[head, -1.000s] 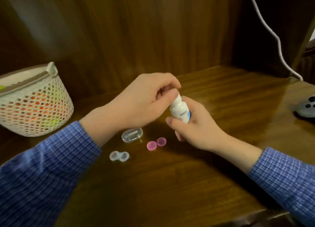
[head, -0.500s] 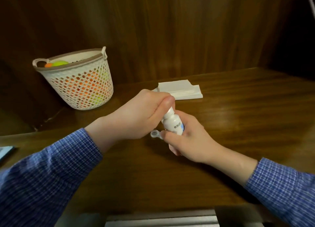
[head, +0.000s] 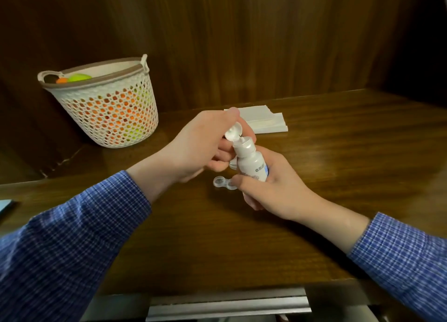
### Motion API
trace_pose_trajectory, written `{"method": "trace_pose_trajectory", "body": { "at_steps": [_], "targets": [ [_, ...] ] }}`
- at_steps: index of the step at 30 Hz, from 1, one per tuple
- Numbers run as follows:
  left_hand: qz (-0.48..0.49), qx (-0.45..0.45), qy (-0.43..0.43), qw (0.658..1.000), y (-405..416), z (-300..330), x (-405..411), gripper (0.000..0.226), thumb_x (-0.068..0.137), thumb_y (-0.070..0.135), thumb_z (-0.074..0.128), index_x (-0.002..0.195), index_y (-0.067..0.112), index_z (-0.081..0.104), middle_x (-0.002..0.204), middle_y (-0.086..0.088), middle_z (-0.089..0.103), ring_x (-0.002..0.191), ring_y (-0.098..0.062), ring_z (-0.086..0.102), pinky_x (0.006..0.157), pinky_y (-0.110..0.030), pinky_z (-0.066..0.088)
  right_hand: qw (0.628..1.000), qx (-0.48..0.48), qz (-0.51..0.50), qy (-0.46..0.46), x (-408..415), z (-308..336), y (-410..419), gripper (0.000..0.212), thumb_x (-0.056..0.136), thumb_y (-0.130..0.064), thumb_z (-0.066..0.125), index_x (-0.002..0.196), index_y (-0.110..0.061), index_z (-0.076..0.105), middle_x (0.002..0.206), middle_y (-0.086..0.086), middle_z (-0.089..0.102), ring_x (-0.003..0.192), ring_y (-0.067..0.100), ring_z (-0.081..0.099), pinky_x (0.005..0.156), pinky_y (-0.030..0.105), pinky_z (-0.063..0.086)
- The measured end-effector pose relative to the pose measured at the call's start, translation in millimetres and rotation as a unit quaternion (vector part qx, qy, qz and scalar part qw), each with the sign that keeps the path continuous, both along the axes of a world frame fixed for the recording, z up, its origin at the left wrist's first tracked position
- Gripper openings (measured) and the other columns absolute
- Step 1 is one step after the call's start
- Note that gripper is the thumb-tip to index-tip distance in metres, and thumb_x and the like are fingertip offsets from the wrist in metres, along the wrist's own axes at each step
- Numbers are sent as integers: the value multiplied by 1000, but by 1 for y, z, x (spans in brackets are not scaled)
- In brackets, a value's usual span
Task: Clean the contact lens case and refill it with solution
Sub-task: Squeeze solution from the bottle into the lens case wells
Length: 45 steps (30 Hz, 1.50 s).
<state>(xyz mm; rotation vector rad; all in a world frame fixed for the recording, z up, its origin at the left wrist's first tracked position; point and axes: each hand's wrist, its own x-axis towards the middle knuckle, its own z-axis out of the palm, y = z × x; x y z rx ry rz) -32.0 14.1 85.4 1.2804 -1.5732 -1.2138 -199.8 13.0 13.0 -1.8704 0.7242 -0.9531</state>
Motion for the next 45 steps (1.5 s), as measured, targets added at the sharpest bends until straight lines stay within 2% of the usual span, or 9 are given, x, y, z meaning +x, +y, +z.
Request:
{"method": "trace_pose_trajectory", "body": {
  "at_steps": [4,8,13,15,17,20,25,32,45],
  "targets": [
    [-62,116,299,945,1,-10,4,31,108,30,37,100,8,57,58,6,39,46,-4,36,36,-15,35,986,102,53,-119,-5,2,-5,35,86,-35,71,110,-19,52,65,-1,62,44,14,52,43,23,42],
    [-72,124,399,906,9,-28,5,29,98,24,51,122,8,57,71,2,51,58,-6,50,49,-18,45,911,293,120,-263,-13,6,-14,34,93,-26,66,120,-12,50,76,3,65,50,10,54,43,20,42],
    [-53,45,281,957,23,-49,-5,26,104,29,44,116,11,59,87,-3,67,68,-12,59,58,-24,49,754,489,100,-427,-19,6,-24,52,85,-10,69,135,-4,56,110,17,59,63,11,56,51,15,46],
    [-63,60,252,964,24,-56,-3,35,102,34,44,127,12,53,94,-7,74,67,-16,63,55,-25,50,716,527,88,-450,-21,6,-27,47,84,-11,70,129,-4,59,104,16,59,60,8,51,50,14,38],
    [-17,-9,119,993,23,-60,10,27,103,34,47,125,18,53,91,-7,76,65,-14,64,52,-23,50,690,557,88,-455,-22,5,-28,46,81,-14,72,123,-4,57,89,11,58,56,7,47,49,14,34],
    [59,-162,-149,974,15,-69,46,22,99,15,62,116,28,58,92,8,72,66,-3,62,54,-19,51,690,576,68,-433,-25,3,-26,54,77,-7,78,128,-9,59,83,14,64,58,8,49,48,14,38],
    [5,-169,-304,938,4,-84,61,56,86,26,79,131,36,48,111,18,62,81,-1,61,61,-19,55,667,619,39,-413,-21,1,-22,67,69,4,85,129,-9,59,80,19,64,60,12,52,47,17,42],
    [-33,-185,-274,943,-8,-85,51,60,88,21,78,137,31,46,110,18,66,83,-19,63,71,-37,59,661,643,10,-388,-23,0,-31,59,74,-12,85,128,-4,61,84,10,59,60,12,53,47,20,46],
    [-7,-216,-258,942,0,-88,54,58,81,31,83,131,23,54,94,16,69,75,-13,64,61,-17,52,714,600,-2,-362,-25,4,-56,47,84,-29,76,123,-7,64,88,8,61,68,10,56,55,21,54]
  ]
}}
